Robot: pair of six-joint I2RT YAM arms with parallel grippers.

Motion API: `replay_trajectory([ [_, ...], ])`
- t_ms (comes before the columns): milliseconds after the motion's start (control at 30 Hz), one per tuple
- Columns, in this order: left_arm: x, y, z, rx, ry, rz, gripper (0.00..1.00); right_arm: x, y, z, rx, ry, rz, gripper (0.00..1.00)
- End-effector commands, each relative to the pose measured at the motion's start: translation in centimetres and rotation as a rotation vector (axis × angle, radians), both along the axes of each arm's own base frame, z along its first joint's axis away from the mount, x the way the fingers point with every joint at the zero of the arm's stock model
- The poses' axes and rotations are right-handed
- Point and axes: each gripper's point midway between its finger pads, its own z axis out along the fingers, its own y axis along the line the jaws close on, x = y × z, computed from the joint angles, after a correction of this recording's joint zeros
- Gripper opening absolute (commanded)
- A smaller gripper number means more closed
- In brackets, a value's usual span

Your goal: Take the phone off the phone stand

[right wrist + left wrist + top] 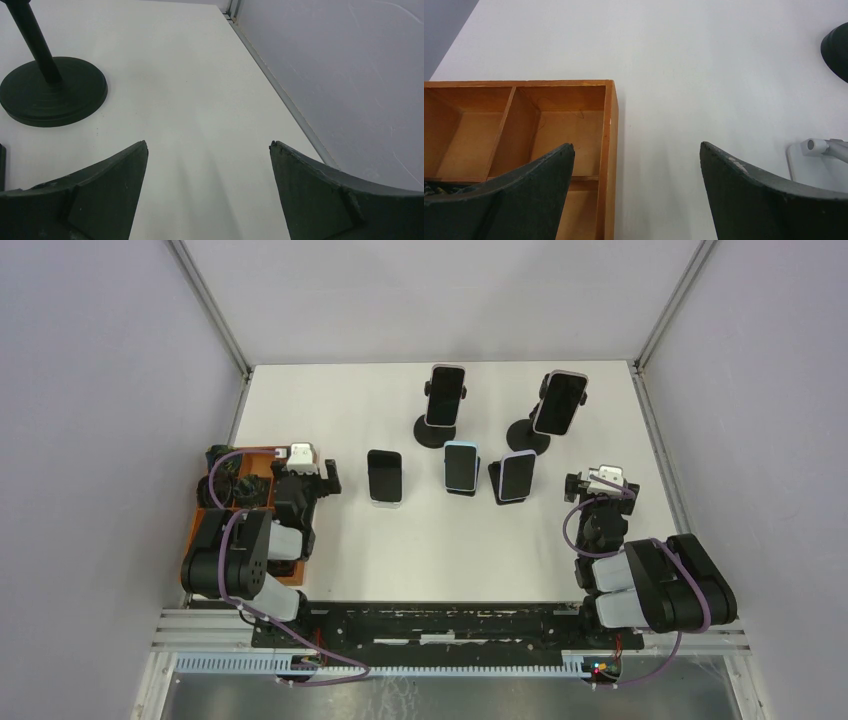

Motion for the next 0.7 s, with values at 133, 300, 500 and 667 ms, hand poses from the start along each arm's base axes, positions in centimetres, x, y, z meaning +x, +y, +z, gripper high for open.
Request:
replay_trajectory([
  [133, 0.7, 0.1, 1.1, -0.042, -0.042, 0.019, 1.0, -2.8, -0.2, -2.6, -0.002, 0.063, 0.008, 0.98],
  [300, 1.0, 0.2, 1.7, -0.044, -0.043, 0.01, 1.0, -2.8, -0.2, -2.1, 0.006, 0.049, 0.006, 0.98],
  [500, 5.2, 1.8, 4.5, -0.022, 0.252, -0.032, 1.0, -1.1, 0.0, 0.7, 0.104, 0.043, -0.027, 0.98],
  [667, 4.1, 2.2, 8.0, -0.072, 0.349, -0.16, 1.0, -0.6, 1.8, 4.1, 0.34, -0.008, 0.023, 0.98],
])
